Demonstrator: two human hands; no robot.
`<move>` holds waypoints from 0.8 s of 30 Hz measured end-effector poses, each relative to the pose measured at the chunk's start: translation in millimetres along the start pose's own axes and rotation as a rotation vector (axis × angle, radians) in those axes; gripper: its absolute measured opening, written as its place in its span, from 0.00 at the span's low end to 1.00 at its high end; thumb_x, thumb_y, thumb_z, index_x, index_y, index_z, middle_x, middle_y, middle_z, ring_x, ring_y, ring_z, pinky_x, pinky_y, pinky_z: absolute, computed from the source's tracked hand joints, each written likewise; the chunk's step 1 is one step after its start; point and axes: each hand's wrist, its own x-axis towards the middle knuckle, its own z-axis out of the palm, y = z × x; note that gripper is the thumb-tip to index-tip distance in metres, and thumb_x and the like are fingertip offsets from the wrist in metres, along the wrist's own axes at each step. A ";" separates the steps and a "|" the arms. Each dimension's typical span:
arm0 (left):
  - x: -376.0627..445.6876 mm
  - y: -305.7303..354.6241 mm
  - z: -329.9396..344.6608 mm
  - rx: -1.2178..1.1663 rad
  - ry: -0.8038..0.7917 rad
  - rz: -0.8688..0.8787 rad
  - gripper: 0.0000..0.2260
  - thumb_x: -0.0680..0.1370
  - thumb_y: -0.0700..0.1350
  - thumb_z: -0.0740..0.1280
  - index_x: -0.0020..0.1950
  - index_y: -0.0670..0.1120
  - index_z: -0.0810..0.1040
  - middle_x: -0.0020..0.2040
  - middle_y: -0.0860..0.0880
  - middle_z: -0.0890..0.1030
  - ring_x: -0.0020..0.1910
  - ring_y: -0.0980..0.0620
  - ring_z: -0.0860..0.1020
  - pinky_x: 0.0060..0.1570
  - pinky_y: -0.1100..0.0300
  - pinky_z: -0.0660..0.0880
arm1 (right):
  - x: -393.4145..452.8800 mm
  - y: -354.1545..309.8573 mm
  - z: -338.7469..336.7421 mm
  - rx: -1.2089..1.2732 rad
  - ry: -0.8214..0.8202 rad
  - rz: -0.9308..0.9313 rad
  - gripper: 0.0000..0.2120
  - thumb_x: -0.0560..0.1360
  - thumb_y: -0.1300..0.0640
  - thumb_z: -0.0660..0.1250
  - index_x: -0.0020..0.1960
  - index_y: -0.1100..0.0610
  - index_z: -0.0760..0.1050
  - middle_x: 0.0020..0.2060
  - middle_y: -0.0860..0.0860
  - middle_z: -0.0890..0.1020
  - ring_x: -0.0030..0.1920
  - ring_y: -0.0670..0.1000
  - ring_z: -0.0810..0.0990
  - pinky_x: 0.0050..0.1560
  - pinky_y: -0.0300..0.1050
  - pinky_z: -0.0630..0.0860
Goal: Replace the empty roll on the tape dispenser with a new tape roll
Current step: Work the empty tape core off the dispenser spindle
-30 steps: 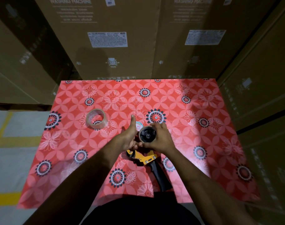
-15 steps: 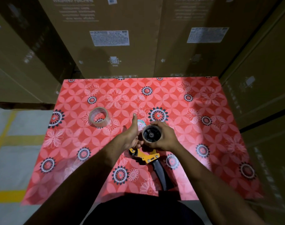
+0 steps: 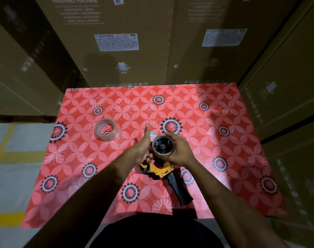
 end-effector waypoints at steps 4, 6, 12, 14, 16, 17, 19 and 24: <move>-3.4 -0.1 0.7 -0.064 0.012 0.006 0.42 0.71 0.78 0.37 0.41 0.43 0.73 0.24 0.50 0.65 0.23 0.54 0.63 0.24 0.62 0.60 | -1.1 -6.5 2.0 -0.013 0.042 0.023 0.46 0.52 0.39 0.79 0.67 0.53 0.71 0.56 0.49 0.72 0.56 0.50 0.73 0.51 0.42 0.72; -1.6 -2.9 1.2 -0.065 0.039 0.014 0.42 0.71 0.78 0.37 0.42 0.43 0.72 0.23 0.50 0.65 0.22 0.54 0.63 0.23 0.62 0.61 | 0.0 -3.5 -2.8 0.001 0.040 -0.002 0.43 0.53 0.42 0.80 0.65 0.52 0.74 0.56 0.49 0.75 0.55 0.51 0.77 0.50 0.39 0.71; 2.2 -3.2 6.2 0.027 0.025 0.024 0.45 0.69 0.79 0.37 0.40 0.42 0.75 0.27 0.48 0.65 0.21 0.54 0.63 0.22 0.63 0.64 | -4.4 -1.7 -2.1 0.062 -0.024 -0.012 0.47 0.57 0.44 0.82 0.72 0.52 0.68 0.65 0.50 0.76 0.64 0.51 0.75 0.64 0.45 0.74; 2.6 -3.9 3.5 -0.010 0.038 0.012 0.45 0.70 0.79 0.37 0.42 0.42 0.75 0.26 0.49 0.66 0.22 0.54 0.64 0.22 0.62 0.63 | -4.8 -6.2 2.5 0.038 -0.009 0.009 0.49 0.54 0.41 0.80 0.71 0.54 0.67 0.61 0.51 0.71 0.62 0.51 0.71 0.60 0.43 0.72; 3.7 -6.0 1.6 -0.045 0.034 0.003 0.47 0.70 0.79 0.38 0.50 0.41 0.76 0.25 0.50 0.65 0.21 0.54 0.64 0.22 0.63 0.63 | -3.0 -6.5 2.6 0.049 0.037 0.039 0.45 0.53 0.42 0.81 0.66 0.54 0.71 0.56 0.50 0.71 0.57 0.50 0.72 0.54 0.41 0.71; 3.4 -6.3 1.0 -0.054 0.034 -0.002 0.49 0.70 0.79 0.38 0.56 0.40 0.76 0.24 0.50 0.64 0.20 0.54 0.63 0.21 0.63 0.63 | -2.2 -5.6 0.5 0.053 0.045 0.040 0.43 0.54 0.44 0.83 0.64 0.54 0.72 0.55 0.49 0.72 0.56 0.50 0.74 0.52 0.40 0.71; 2.8 -6.0 0.1 -0.053 0.036 -0.007 0.52 0.71 0.78 0.38 0.70 0.37 0.70 0.25 0.50 0.63 0.19 0.55 0.62 0.19 0.64 0.63 | 0.0 -2.2 -4.6 0.077 0.015 0.039 0.41 0.56 0.49 0.84 0.66 0.52 0.74 0.57 0.49 0.77 0.57 0.51 0.78 0.54 0.38 0.72; 1.8 -4.7 -0.1 -0.007 0.022 0.001 0.51 0.71 0.78 0.38 0.72 0.39 0.69 0.24 0.49 0.64 0.22 0.53 0.64 0.23 0.62 0.64 | -4.7 -4.7 -5.4 0.073 -0.030 0.014 0.47 0.58 0.40 0.81 0.73 0.50 0.69 0.66 0.48 0.78 0.66 0.53 0.76 0.67 0.49 0.74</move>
